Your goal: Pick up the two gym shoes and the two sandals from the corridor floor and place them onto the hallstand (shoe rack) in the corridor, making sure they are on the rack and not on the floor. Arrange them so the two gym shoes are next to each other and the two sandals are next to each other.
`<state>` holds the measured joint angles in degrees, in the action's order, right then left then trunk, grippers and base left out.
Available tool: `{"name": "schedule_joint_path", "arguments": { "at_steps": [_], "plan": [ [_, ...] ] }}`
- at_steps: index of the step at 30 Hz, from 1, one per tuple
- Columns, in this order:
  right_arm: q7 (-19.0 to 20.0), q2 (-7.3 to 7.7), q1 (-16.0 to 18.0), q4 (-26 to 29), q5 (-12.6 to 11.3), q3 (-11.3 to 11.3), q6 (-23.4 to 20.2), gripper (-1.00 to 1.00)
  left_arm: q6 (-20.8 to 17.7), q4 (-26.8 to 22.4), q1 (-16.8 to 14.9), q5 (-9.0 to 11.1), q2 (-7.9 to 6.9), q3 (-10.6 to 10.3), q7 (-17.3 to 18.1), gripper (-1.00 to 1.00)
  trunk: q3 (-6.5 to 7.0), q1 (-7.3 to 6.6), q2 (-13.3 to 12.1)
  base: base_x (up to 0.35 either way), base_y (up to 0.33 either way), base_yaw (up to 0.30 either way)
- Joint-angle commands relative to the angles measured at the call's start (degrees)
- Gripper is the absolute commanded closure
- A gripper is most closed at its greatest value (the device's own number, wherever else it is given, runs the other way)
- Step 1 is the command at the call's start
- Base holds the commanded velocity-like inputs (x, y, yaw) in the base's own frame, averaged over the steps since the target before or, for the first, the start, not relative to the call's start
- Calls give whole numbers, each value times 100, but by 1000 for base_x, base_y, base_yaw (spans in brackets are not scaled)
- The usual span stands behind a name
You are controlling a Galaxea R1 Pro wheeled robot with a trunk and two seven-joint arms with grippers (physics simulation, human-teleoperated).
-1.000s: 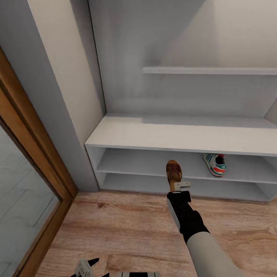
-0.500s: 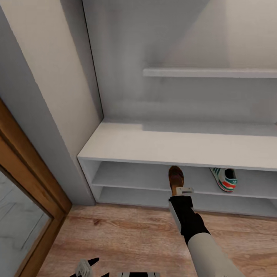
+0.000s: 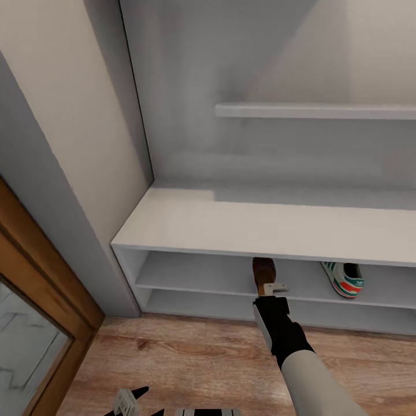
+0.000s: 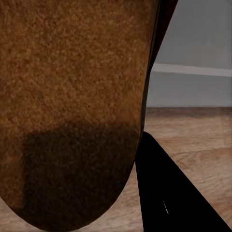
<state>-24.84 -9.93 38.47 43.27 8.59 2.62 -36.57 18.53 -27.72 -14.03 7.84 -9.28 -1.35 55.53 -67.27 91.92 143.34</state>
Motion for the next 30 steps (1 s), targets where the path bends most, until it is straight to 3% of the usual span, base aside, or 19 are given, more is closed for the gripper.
{"name": "schedule_joint_path", "arguments": {
  "at_steps": [1,12,30],
  "plan": [
    [5,-7,2,6,40,19,-34,100,28,9,-3,25,-5,-14,11,-100,-5,-1,2,0,0,0],
    [5,-7,2,6,39,19,-34,100,28,12,-3,25,-3,-14,11,-100,-5,-1,2,170,0,0],
    [5,-7,2,15,47,28,-34,100,28,12,-3,25,-3,-14,10,-100,-5,-1,2,59,0,0]
  ]
}}
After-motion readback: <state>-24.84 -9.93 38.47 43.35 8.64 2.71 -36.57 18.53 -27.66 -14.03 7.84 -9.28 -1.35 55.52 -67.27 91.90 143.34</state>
